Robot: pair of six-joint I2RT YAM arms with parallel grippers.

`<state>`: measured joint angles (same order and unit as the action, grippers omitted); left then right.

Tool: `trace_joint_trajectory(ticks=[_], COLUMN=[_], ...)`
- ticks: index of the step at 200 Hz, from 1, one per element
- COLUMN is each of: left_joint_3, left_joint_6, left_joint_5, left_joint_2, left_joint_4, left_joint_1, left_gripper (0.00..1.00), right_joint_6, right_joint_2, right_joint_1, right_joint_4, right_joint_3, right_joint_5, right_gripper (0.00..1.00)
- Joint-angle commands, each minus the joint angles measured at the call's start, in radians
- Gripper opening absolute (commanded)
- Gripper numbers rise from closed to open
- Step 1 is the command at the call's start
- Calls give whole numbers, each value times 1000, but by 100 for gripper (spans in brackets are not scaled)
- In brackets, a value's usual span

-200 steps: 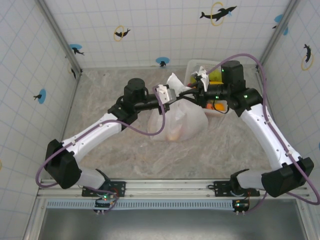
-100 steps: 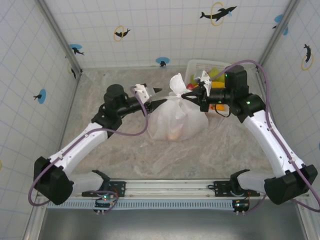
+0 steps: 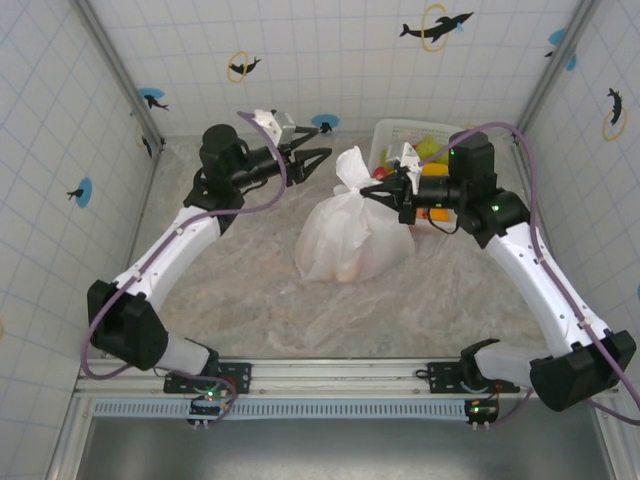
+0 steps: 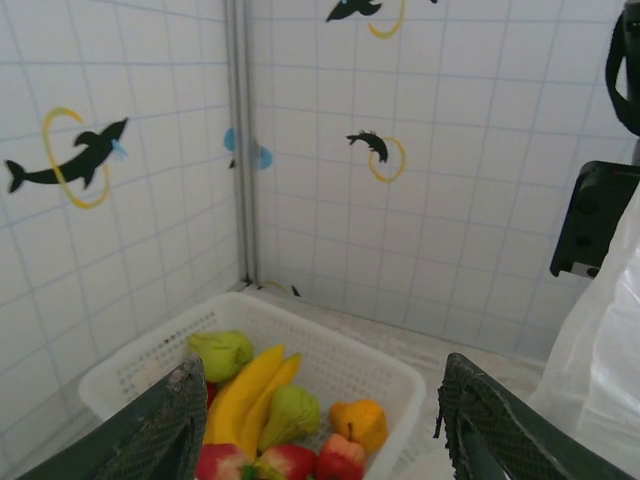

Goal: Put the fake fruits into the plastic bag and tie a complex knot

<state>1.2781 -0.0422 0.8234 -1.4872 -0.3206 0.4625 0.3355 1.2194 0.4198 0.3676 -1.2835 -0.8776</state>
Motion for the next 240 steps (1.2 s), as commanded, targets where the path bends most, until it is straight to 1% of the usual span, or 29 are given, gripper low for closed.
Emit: trace_joint_trajectory(ticks=[1,23,35,57,88,113,142,179,204,240], left_joint_3=[45,55,51,27,12,16,40,68,89,110], left_joint_6=[-41,-34,-8,40,54,63,107,210,251,282], left_joint_5=[96,160,210,241,262,275,269,206,171,133], left_joint_2=[-27,-42,-38,-14,1,3,4,-3,-13,-26], left_joint_4=[-17,-23,-23,-24,-22,-11,60,206,293,376], left_joint_1=[47,72,87,106,108,112,126,151,160,166], left_gripper=[64,66,67,69,70,73,75,77,78,80], right_joint_6=[20,21,23,30,37,63,96,100,106,109], right_joint_2=[-13,-11,-10,-8,-4,4,9,3,-3,-14], right_joint_1=[10,11,10,11,10,11,11,13,15,17], right_joint_4=[-34,-32,-27,-15,-2,35,78,66,62,43], right_joint_3=[24,27,26,24,18,6,-10,-10,-11,-10], right_joint_5=[-23,-21,-18,-3,9,31,62,77,103,133], right_gripper=[0,0,0,0,0,0,0,0,0,0])
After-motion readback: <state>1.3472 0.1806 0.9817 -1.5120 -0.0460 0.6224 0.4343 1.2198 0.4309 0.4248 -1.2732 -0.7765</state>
